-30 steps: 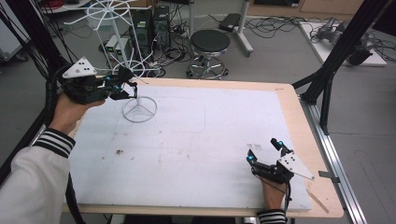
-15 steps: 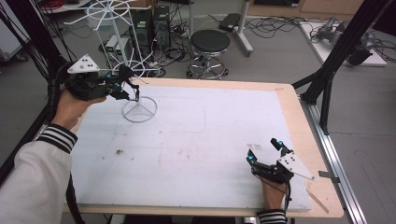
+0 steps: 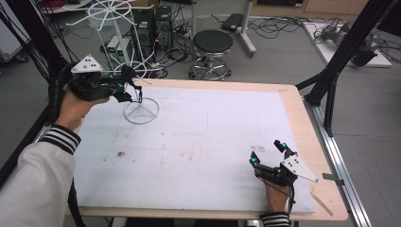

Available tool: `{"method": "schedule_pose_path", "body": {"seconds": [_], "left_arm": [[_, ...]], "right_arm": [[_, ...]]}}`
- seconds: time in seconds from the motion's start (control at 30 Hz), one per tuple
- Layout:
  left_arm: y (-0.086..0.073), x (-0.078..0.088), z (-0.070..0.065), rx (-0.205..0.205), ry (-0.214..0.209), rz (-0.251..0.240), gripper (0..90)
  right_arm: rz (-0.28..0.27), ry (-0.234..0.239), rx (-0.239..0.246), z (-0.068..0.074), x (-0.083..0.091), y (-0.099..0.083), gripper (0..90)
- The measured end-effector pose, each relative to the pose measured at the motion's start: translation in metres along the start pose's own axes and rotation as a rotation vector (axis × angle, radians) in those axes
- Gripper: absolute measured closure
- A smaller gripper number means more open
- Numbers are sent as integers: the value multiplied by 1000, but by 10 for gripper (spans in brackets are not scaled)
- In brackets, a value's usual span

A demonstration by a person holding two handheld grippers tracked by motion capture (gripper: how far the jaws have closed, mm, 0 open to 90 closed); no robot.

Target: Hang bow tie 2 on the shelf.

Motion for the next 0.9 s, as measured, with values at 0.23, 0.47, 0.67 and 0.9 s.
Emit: {"method": "schedule_pose_path", "body": {"seconds": [0.23,0.47,0.67,0.9], "left_arm": [[2,1,-2,12,-14,-15,714],[2,3,-1,32,-11,-28,687],[1,5,-2,35,-15,-41,619],[-3,13,-5,25,-25,-65,464]], "right_arm": [[4,2,-6,1,0,0,35],[6,2,-9,1,0,0,35],[6,2,-2,0,0,0,35],[7,7,3,1,0,0,35]]}}
Point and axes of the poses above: each handheld gripper's, and its own axes: x roughly backward along the jaws, y roughly out of its top, z roughly to its left, the point moved 1 cm from there along -x, roughly forward along the jaws, and after that the axes turned 2 degrees about -z, right-handed, at the moved point
